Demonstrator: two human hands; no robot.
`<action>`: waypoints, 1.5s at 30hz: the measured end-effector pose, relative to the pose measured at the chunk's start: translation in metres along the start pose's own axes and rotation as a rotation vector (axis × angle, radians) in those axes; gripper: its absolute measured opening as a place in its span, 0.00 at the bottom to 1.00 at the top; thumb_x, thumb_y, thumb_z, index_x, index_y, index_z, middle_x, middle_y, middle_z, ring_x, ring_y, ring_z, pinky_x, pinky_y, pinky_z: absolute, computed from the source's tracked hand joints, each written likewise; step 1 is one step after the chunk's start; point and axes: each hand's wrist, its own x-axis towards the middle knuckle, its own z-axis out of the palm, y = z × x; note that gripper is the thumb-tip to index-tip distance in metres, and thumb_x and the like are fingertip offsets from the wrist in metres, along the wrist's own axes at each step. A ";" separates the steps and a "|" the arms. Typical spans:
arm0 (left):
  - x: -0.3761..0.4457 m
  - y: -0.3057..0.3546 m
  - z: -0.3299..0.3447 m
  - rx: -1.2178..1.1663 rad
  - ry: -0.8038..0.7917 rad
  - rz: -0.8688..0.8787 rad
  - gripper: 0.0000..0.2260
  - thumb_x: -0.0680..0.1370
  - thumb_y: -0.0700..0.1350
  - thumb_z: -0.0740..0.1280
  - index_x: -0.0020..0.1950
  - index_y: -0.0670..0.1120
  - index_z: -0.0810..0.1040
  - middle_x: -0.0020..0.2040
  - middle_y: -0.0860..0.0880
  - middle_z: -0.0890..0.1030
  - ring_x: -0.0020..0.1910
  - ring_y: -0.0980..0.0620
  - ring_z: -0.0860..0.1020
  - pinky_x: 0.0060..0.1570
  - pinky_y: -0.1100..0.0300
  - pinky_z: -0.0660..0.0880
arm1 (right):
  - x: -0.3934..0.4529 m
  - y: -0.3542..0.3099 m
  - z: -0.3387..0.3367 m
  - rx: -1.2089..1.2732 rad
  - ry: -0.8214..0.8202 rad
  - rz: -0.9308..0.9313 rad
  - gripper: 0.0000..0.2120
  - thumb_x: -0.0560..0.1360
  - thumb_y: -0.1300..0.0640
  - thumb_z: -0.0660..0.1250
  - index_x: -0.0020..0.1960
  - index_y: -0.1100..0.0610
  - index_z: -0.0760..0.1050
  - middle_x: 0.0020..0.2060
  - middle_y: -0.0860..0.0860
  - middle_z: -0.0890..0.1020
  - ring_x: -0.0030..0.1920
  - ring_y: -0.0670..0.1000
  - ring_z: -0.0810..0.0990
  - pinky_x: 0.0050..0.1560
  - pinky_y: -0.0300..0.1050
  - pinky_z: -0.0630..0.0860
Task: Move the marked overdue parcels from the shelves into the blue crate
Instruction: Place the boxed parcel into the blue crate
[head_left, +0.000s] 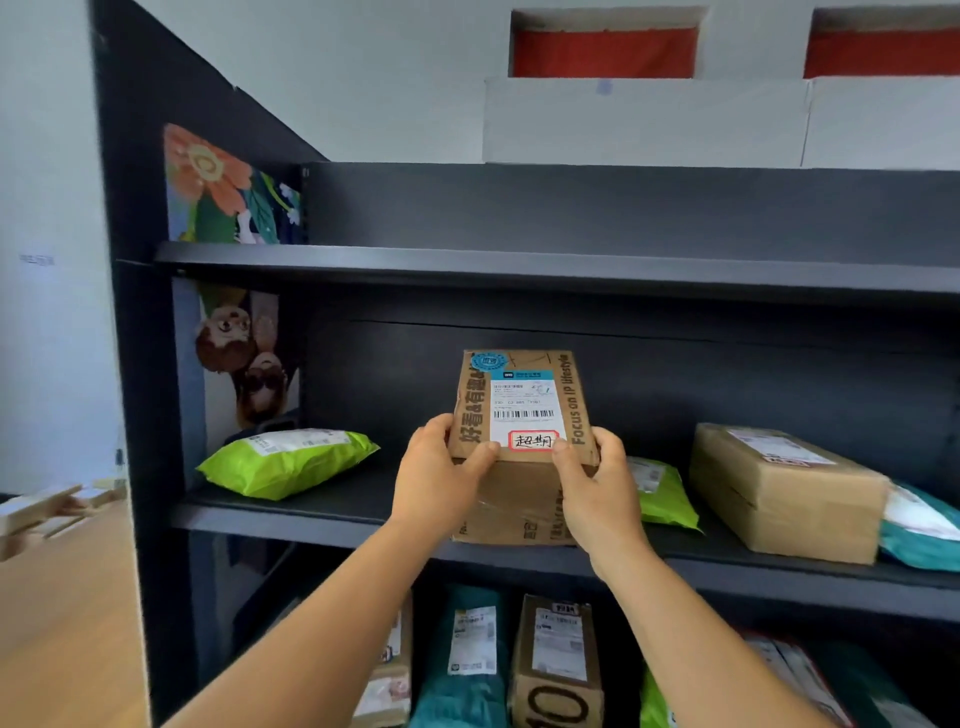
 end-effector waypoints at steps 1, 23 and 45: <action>-0.010 0.004 -0.005 -0.001 0.018 -0.005 0.21 0.76 0.52 0.68 0.67 0.51 0.69 0.59 0.53 0.76 0.53 0.56 0.75 0.48 0.61 0.75 | -0.008 -0.004 -0.003 0.018 -0.015 -0.012 0.11 0.78 0.46 0.61 0.59 0.44 0.65 0.53 0.45 0.77 0.49 0.44 0.77 0.44 0.45 0.79; -0.235 -0.019 -0.223 0.214 0.417 -0.269 0.23 0.72 0.58 0.70 0.64 0.55 0.71 0.57 0.55 0.78 0.53 0.54 0.78 0.51 0.49 0.80 | -0.245 -0.096 0.067 0.254 -0.500 -0.015 0.15 0.78 0.46 0.62 0.63 0.47 0.67 0.53 0.46 0.78 0.52 0.47 0.78 0.45 0.44 0.76; -0.603 -0.003 -0.534 0.437 0.758 -0.578 0.17 0.74 0.55 0.69 0.59 0.51 0.73 0.55 0.52 0.78 0.50 0.52 0.77 0.50 0.52 0.79 | -0.664 -0.249 0.151 0.321 -1.064 -0.017 0.27 0.79 0.45 0.60 0.75 0.45 0.56 0.65 0.49 0.72 0.60 0.51 0.75 0.57 0.51 0.78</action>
